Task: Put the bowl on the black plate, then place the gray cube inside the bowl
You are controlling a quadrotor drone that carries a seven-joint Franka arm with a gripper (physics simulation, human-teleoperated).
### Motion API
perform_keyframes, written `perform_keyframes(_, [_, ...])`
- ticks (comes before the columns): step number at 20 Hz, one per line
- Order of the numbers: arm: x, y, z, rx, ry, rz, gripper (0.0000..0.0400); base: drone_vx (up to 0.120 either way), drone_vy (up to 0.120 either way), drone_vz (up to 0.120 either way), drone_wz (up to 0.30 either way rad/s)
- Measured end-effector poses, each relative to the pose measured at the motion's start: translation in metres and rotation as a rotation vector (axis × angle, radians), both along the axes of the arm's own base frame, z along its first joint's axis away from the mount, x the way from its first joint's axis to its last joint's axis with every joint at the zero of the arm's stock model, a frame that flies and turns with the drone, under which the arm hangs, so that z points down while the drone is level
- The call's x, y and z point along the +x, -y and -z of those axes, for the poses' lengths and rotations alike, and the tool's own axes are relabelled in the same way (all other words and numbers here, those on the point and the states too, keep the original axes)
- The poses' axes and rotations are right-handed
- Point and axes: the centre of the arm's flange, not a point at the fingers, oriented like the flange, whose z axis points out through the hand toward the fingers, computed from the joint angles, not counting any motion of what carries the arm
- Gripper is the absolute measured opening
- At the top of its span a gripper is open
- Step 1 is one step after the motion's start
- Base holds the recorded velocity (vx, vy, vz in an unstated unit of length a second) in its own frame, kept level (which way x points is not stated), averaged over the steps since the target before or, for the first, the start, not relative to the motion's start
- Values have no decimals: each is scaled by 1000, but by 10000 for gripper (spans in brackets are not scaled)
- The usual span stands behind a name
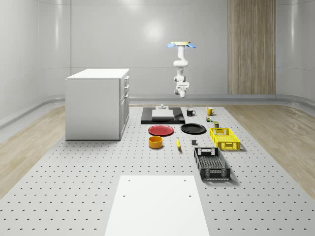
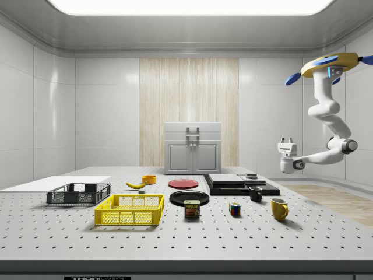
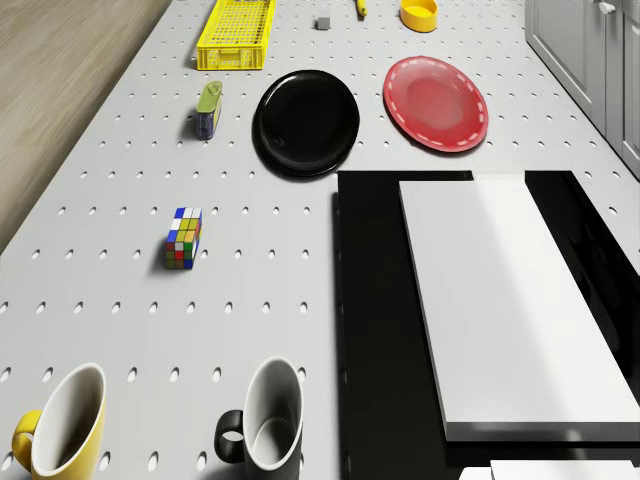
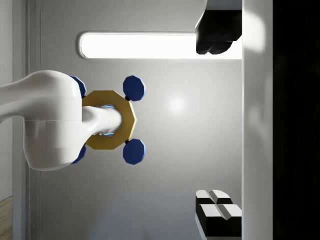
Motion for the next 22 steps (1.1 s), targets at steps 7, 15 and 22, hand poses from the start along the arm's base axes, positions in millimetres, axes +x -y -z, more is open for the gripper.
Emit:
perform_keyframes(7, [1,0,-10,0,5,0,400,120,-120,0,0])
perform_keyframes(15, [0,0,-12,0,12,0,400,120,-120,0,0])
perform_keyframes(22, [0,0,-12,-2,17,0,400,120,-120,0,0])
